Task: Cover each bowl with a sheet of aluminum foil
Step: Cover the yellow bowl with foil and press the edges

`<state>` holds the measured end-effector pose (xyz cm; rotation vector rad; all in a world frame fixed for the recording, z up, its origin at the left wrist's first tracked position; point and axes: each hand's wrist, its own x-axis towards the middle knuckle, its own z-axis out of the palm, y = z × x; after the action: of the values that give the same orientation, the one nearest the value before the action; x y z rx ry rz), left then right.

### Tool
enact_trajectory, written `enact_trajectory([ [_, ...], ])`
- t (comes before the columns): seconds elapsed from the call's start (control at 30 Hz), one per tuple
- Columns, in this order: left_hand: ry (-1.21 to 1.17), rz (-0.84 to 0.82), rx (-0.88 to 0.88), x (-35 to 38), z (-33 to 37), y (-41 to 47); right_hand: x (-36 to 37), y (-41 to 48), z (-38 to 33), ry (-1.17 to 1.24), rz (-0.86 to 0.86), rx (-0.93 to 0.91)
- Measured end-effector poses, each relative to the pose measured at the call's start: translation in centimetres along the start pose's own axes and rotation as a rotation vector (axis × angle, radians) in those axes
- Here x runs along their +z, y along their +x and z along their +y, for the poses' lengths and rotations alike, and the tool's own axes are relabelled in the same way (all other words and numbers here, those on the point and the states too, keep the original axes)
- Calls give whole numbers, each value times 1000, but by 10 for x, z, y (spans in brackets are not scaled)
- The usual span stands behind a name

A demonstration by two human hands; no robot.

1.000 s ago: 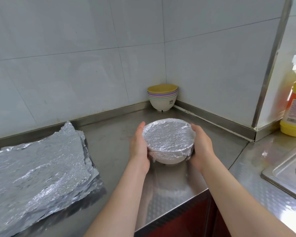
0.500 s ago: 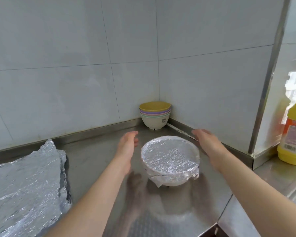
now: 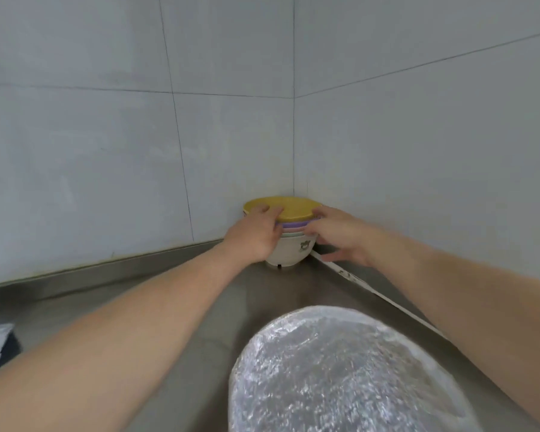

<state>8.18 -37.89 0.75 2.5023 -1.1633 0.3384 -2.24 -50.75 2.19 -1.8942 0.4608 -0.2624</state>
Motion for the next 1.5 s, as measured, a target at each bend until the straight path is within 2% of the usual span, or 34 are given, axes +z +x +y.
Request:
enact_trajectory([
  [0.1, -140, -1, -25, 7, -7, 15, 4, 27, 13, -53, 66, -70],
  [0.23, -288, 106, -32, 6, -9, 14, 2, 39, 24, -45, 99, -128],
  [0.4, -140, 347, 47, -2, -6, 15, 4, 36, 25, 0, 42, -136],
  [0.67, -126, 461, 60, -51, 4, -18, -8, -10, -8, -94, -135, -37],
  [0.77, 5, 492, 56, -78, 14, -46, -19, -43, -22, -241, -279, 49],
  [0.9, 195, 359, -31, -106, 34, -111, -27, -102, -29, -511, -371, 120],
  [1.17, 527, 99, -139, -105, 41, -231, -42, -200, -12, -660, -186, 250],
  [1.27, 586, 7, -205, -102, 46, -254, -43, -225, -4, -607, -132, 323],
  [1.37, 560, -13, -253, -101, 53, -268, -35, -244, 1, -596, -113, 342],
  [1.5, 341, 119, -211, -100, 67, -281, -23, -258, 12, -433, -70, 311],
])
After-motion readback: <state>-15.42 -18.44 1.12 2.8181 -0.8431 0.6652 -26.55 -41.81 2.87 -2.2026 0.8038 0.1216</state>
